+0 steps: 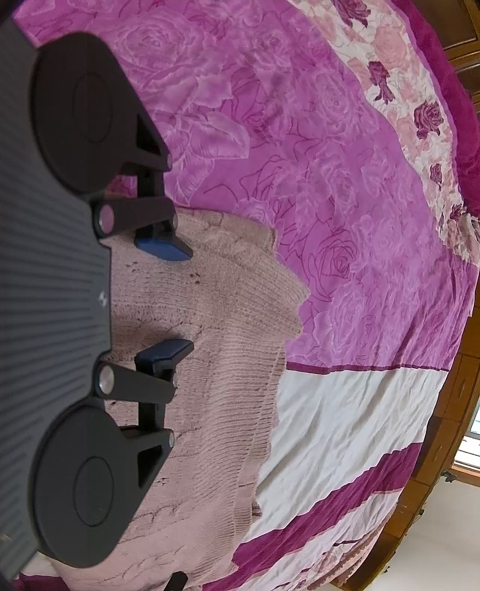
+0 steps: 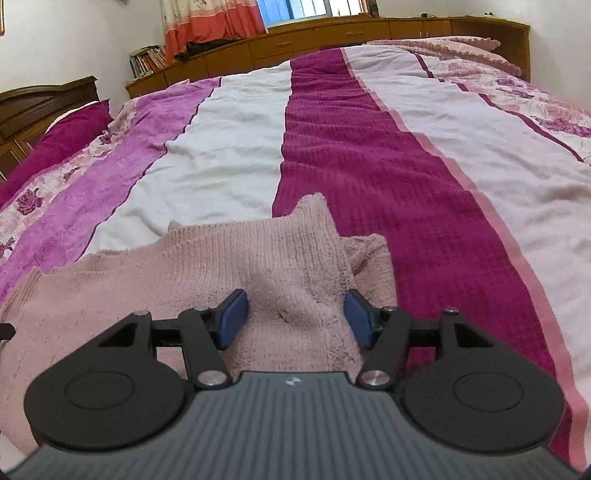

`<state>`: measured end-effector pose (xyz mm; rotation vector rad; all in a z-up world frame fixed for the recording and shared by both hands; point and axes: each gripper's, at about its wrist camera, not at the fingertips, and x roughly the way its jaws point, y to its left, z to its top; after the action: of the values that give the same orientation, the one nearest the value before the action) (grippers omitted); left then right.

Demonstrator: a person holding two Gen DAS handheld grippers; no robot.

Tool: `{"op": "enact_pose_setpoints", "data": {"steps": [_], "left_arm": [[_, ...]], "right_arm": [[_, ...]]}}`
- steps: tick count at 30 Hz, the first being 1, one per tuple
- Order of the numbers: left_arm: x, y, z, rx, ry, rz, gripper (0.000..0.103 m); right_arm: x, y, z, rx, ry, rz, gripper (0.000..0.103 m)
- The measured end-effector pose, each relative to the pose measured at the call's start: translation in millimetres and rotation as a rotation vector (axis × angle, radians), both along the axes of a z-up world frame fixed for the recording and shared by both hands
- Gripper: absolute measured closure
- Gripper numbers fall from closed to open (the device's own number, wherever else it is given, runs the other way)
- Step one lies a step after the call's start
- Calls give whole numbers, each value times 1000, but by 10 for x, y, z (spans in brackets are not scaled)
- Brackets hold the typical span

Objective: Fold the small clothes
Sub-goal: 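Pinch and smooth the folded cardigan edge with the right tool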

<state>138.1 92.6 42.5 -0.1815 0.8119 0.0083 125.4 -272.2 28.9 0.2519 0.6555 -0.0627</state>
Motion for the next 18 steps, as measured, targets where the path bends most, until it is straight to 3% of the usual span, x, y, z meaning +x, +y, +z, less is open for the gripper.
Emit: {"op": "enact_pose_setpoints", "data": {"steps": [9, 18], "left_arm": [[-108, -26, 101, 18, 30, 3, 54], [-313, -158, 217, 2, 76, -13, 54]], "right_arm": [[-311, -169, 186, 68, -31, -45, 31], [-747, -370, 207, 120, 3, -46, 30]]}}
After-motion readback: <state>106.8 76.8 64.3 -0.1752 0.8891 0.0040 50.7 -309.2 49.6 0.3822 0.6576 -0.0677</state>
